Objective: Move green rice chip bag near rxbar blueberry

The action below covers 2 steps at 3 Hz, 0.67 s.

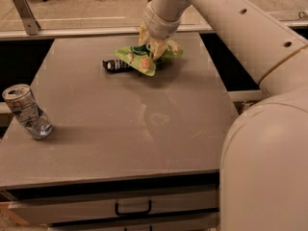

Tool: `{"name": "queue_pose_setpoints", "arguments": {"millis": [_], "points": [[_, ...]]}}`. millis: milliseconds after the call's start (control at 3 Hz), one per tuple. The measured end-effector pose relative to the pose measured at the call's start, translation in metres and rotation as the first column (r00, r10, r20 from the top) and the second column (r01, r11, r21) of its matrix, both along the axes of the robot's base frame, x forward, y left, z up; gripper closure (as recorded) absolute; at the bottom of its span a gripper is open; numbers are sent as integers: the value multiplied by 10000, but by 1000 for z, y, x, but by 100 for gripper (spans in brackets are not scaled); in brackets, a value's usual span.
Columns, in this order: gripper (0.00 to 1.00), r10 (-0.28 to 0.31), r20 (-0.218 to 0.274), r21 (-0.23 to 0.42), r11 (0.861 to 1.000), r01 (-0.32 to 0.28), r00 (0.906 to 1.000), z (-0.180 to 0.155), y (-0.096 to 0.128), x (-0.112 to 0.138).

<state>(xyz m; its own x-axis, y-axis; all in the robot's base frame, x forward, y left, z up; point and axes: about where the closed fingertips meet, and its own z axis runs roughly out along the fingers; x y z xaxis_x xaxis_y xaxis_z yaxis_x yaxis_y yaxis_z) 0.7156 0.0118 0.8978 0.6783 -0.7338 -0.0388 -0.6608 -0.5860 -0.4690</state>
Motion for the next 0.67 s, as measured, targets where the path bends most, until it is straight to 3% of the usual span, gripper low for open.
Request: {"name": "queue_pose_setpoints", "arguments": {"millis": [333, 667], "points": [[12, -465, 36, 166, 9988, 464, 9989, 6, -11, 1], [0, -1155, -163, 400, 9924, 1161, 9932, 14, -31, -3]]}}
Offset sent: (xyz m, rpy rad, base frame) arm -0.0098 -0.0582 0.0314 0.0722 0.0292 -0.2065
